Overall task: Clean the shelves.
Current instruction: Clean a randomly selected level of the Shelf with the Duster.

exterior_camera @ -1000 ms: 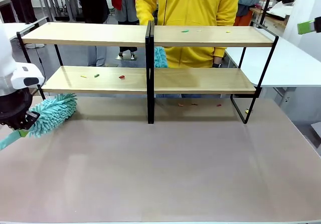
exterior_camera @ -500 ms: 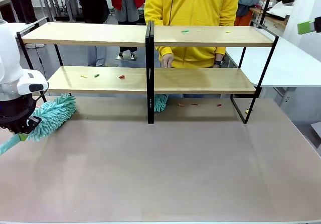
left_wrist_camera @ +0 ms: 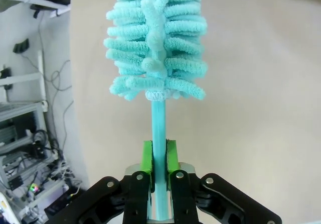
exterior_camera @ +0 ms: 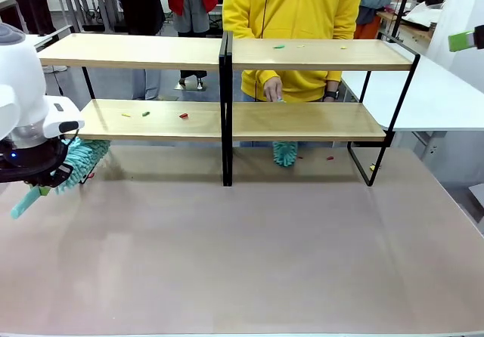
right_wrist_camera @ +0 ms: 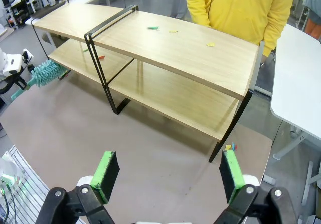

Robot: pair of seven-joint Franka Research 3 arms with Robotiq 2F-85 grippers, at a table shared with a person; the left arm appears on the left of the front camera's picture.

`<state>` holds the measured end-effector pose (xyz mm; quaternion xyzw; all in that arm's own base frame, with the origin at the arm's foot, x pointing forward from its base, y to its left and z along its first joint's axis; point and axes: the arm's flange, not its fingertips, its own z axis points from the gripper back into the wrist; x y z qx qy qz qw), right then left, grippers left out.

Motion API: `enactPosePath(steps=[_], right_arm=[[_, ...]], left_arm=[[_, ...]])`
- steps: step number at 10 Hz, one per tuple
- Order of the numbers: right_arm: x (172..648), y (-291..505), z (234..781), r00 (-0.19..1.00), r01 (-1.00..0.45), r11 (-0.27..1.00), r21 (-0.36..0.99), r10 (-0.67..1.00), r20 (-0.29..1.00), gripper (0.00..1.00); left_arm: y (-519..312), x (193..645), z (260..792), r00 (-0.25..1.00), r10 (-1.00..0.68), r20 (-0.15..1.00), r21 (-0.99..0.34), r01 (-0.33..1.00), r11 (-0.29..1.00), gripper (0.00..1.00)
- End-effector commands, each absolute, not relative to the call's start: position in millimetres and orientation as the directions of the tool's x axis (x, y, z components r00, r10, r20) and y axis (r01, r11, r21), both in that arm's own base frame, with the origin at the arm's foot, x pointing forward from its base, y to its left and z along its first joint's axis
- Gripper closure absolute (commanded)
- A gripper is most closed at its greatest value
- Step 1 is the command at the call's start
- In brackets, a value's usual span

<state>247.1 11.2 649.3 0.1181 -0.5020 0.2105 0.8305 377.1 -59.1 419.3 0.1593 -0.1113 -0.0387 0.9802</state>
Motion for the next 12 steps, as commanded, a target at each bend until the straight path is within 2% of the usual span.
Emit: enactPosePath(steps=[1,3,4,7,10,12], right_arm=[[247,10,650,0.407,-0.470,0.882,-0.012,0.229,0.884,0.00],[247,10,650,0.407,-0.470,0.882,-0.012,0.229,0.884,0.00],[247,10,650,0.407,-0.470,0.882,-0.012,0.229,0.884,0.00],[247,10,650,0.407,-0.470,0.882,-0.012,0.229,0.884,0.00],[247,10,650,0.407,-0.470,0.882,-0.012,0.229,0.884,0.00],[247,10,650,0.407,-0.470,0.882,-0.012,0.229,0.884,0.00]], left_arm=[[-36,281,346,0.969,-0.111,0.219,0.361,0.025,0.932,0.88],[-35,276,346,0.978,-0.174,0.112,0.331,0.128,0.935,0.88],[-35,274,346,0.977,-0.182,0.107,0.321,0.140,0.937,0.88],[-41,269,331,0.972,-0.181,0.153,0.306,0.127,0.944,0.88],[-52,256,305,0.960,-0.181,0.216,0.378,0.088,0.922,0.88],[-54,247,290,0.963,-0.184,0.197,0.433,0.083,0.898,0.88]])
